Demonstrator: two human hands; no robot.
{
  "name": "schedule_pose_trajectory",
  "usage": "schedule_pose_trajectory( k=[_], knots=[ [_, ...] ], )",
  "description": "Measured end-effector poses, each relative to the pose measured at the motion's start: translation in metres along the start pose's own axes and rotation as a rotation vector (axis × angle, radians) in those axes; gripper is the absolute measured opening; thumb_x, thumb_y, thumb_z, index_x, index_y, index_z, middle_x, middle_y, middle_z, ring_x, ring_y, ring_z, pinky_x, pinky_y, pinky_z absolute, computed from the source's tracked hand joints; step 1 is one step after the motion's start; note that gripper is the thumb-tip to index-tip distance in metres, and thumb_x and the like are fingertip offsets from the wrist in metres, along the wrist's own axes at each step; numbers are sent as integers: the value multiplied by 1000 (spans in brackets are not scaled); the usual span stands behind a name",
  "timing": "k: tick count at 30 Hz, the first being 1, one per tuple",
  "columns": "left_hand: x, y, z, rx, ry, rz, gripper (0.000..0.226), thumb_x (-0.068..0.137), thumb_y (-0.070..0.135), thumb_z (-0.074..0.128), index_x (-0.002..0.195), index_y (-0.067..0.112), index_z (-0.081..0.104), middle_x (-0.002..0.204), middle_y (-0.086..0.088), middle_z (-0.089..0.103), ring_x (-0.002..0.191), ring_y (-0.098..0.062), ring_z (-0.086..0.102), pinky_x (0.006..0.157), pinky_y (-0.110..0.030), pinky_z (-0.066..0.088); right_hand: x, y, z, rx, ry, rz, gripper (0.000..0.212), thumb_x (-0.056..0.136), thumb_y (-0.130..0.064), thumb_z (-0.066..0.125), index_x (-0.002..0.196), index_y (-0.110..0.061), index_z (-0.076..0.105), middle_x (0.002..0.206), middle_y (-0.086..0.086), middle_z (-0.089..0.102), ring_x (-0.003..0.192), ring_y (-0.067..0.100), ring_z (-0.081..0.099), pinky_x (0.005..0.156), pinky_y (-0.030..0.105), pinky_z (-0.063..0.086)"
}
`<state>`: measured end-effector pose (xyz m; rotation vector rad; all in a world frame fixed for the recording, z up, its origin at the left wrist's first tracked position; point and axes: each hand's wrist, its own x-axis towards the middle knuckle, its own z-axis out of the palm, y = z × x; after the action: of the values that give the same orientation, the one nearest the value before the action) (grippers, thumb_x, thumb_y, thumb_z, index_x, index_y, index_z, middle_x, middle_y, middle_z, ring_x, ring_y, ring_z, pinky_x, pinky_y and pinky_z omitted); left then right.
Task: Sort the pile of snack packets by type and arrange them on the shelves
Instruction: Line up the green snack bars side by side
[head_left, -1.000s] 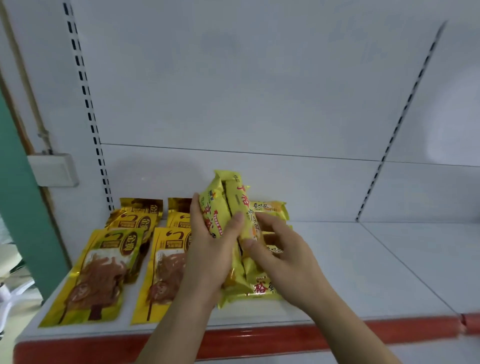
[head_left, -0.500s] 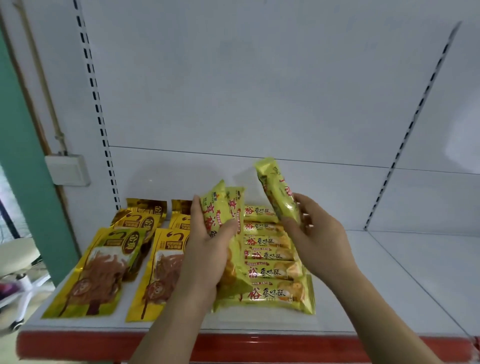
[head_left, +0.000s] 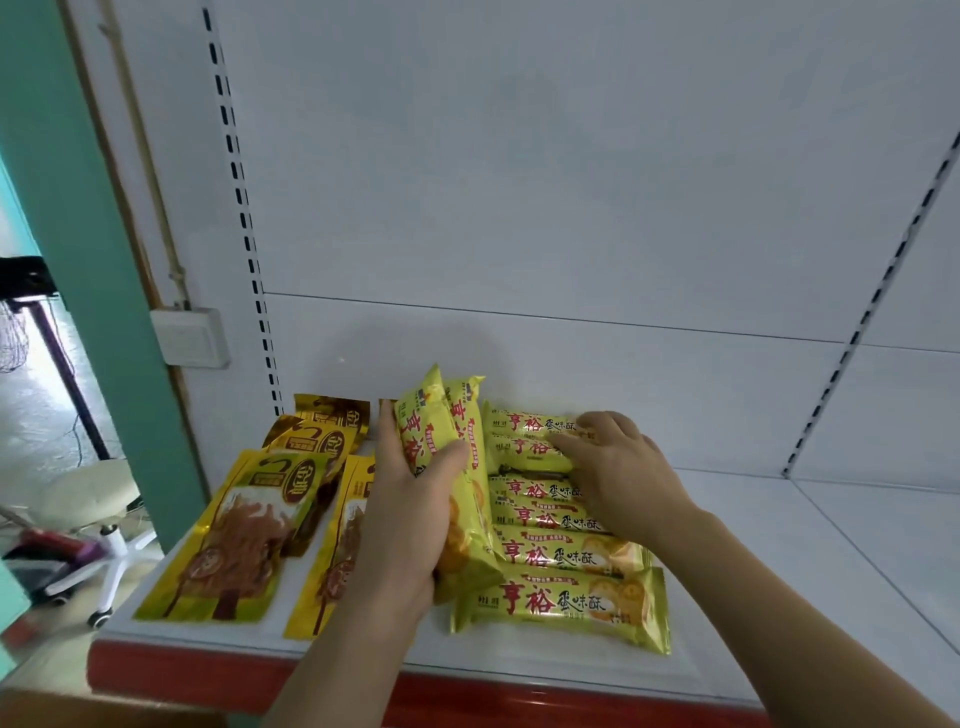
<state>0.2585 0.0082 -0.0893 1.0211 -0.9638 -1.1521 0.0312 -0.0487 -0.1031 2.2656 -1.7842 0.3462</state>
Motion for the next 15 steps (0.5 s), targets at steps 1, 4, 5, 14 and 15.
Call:
schedule_pose_trajectory(
  k=[1,4,5,14,15],
  knots=[
    [0,-1,2,-3,-12,-3,77,95,24,69,153,56,29,136,10,64,117,-20,68,95,-52,57,1,1,0,-9,3,-1,52,96,-29,56,146,-40,45,150,3,41,143,28,29,110,47,39],
    [1,-4,6,-26,-33,-23,76,96,22,68,151,57,30,136,9,64,118,-21,67,95,-54,58,0,1,0,-11,-8,-5,53,97,-31,53,148,-40,41,154,3,37,145,28,25,113,48,36],
    [2,-4,7,-34,-41,-23,76,96,22,68,151,58,29,137,9,63,119,-22,67,96,-54,57,-1,0,0,5,-16,-1,54,97,-31,52,149,-39,39,155,4,35,146,28,24,114,48,35],
    [6,-7,28,-74,-89,-5,83,87,24,78,147,60,33,134,11,66,118,-20,68,94,-51,59,-46,-66,-46,887,234,206,30,98,-37,57,128,-36,59,106,-20,67,99,-2,63,86,24,54],
    [5,-7,31,-62,-90,5,84,84,27,78,146,60,34,134,12,67,119,-19,68,98,-51,56,-50,-74,-45,936,222,212,34,98,-38,57,132,-39,56,107,-21,65,98,-1,63,85,28,56]
  ],
)
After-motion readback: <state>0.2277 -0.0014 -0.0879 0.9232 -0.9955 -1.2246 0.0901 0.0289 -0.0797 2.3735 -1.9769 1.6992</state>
